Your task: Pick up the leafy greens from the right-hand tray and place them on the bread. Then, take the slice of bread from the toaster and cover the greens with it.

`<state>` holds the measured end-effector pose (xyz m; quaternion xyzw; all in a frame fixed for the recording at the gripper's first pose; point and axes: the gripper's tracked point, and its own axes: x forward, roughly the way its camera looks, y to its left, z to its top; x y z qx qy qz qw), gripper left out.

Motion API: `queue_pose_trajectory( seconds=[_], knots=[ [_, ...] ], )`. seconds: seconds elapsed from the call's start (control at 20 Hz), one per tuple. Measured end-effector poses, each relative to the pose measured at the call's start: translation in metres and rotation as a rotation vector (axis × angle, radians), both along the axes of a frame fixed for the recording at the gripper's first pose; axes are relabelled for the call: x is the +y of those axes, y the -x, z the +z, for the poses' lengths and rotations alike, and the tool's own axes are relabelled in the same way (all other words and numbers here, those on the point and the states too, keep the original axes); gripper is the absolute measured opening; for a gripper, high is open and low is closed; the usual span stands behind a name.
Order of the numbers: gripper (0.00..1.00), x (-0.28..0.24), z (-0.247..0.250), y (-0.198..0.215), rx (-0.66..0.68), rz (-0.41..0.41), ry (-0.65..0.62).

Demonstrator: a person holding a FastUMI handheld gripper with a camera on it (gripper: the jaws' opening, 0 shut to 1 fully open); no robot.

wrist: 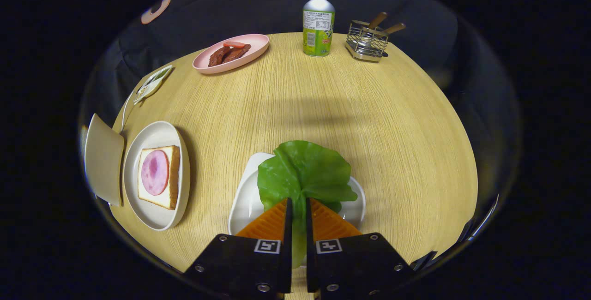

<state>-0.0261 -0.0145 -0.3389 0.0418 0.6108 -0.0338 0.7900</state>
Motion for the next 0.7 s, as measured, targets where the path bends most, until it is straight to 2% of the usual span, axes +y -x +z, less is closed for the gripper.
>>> queue_pose_trajectory(
  seconds=[0.1, 0.35, 0.55, 0.7],
  knots=[
    [0.08, 0.003, 0.008, -0.002, -0.023, -0.008, -0.021],
    [0.07, 0.017, 0.043, -0.013, -0.11, 0.011, -0.065],
    [0.07, 0.048, 0.073, -0.022, -0.176, 0.061, -0.139],
    [0.07, 0.071, 0.088, -0.027, -0.211, 0.129, -0.161]
  ],
)
